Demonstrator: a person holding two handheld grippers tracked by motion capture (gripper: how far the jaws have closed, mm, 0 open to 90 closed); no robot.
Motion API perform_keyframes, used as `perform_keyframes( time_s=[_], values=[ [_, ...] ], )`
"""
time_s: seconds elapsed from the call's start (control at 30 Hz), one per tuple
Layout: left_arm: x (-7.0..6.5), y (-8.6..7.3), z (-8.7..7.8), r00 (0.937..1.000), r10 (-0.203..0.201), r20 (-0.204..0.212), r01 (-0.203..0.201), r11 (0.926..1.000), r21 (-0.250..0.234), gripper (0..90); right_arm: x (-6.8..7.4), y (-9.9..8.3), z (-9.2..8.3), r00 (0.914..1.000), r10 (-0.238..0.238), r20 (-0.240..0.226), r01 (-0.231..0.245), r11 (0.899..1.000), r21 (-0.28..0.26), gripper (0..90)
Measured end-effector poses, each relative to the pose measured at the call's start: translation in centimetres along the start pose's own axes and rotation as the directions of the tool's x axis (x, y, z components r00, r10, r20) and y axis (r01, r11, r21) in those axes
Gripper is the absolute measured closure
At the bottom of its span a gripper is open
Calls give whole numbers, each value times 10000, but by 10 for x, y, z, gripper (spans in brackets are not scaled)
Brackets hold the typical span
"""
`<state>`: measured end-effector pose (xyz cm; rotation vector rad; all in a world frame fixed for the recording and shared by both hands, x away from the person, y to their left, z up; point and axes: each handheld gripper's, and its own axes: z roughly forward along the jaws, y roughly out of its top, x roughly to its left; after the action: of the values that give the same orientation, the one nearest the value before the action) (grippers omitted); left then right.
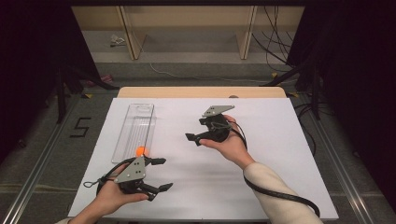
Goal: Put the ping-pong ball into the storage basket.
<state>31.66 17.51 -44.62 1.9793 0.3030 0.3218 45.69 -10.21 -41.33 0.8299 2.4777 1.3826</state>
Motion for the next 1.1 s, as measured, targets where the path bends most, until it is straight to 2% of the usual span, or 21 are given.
perform_keyframes(
  time_s=[0.8,1.1],
  values=[
    [1,0,-1,10000,-7,-96,8,10000,10,201,-12,-32,-49,9971,517,561,-495,9979,-411,165],
    [1,0,-1,9999,5,-115,-5,10000,-15,202,-13,-45,-67,9954,586,753,-548,9972,-514,165]
  ],
)
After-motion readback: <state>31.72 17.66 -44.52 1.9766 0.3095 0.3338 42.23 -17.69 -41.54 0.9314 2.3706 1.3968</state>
